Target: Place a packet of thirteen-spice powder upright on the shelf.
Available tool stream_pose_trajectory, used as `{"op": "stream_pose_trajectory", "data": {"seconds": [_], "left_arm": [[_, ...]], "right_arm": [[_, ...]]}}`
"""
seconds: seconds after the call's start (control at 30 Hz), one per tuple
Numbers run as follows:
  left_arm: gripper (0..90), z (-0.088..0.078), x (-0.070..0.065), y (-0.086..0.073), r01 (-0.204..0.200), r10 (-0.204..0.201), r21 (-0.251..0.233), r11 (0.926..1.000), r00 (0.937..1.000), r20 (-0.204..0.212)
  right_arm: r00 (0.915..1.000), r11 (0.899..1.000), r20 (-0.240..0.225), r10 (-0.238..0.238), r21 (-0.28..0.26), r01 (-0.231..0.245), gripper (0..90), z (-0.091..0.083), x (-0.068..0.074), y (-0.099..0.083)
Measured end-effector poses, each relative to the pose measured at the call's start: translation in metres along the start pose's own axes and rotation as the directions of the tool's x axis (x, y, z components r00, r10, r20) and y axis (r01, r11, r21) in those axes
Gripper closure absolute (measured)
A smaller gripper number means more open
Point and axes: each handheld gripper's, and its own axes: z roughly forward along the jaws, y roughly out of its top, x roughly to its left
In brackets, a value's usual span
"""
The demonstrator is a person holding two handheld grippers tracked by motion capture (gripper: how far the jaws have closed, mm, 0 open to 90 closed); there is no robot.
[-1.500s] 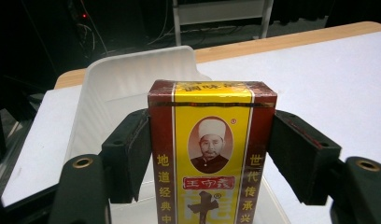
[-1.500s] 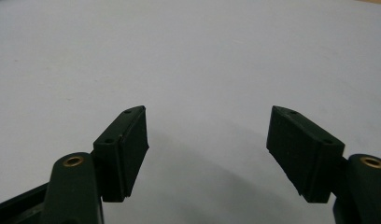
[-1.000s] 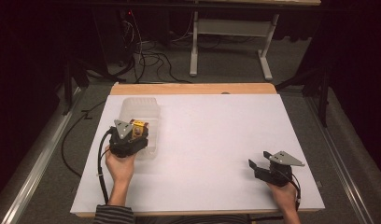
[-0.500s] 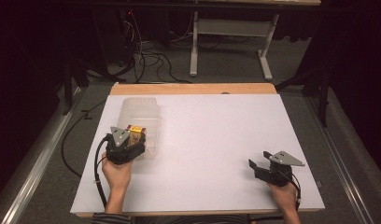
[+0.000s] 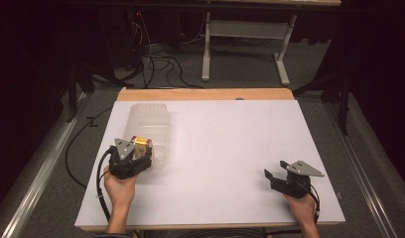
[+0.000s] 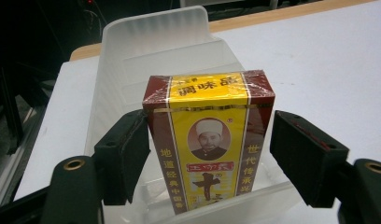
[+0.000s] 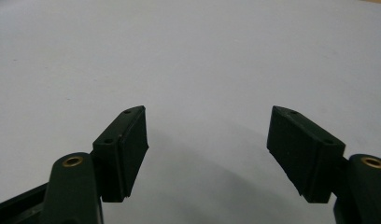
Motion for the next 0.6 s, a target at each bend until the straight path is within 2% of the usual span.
{"op": "stream_pose_trajectory", "data": {"seconds": [0.3,0.6], "left_arm": [[21.9,-0.002,0.003,-0.002,-0.004,0.004,0.016,0.9999,0.9995,0.031],[19.7,-0.011,0.003,0.003,-0.007,0.007,-0.016,0.9998,0.9998,0.017]], "right_arm": [[1.0,1.0,0.002,-0.01,0.0,0.01,29.2,0.0,0.0,0.0],[0.9999,1.0,-0.002,-0.014,-0.003,0.014,29.1,0.0,0.0,0.0]]}}
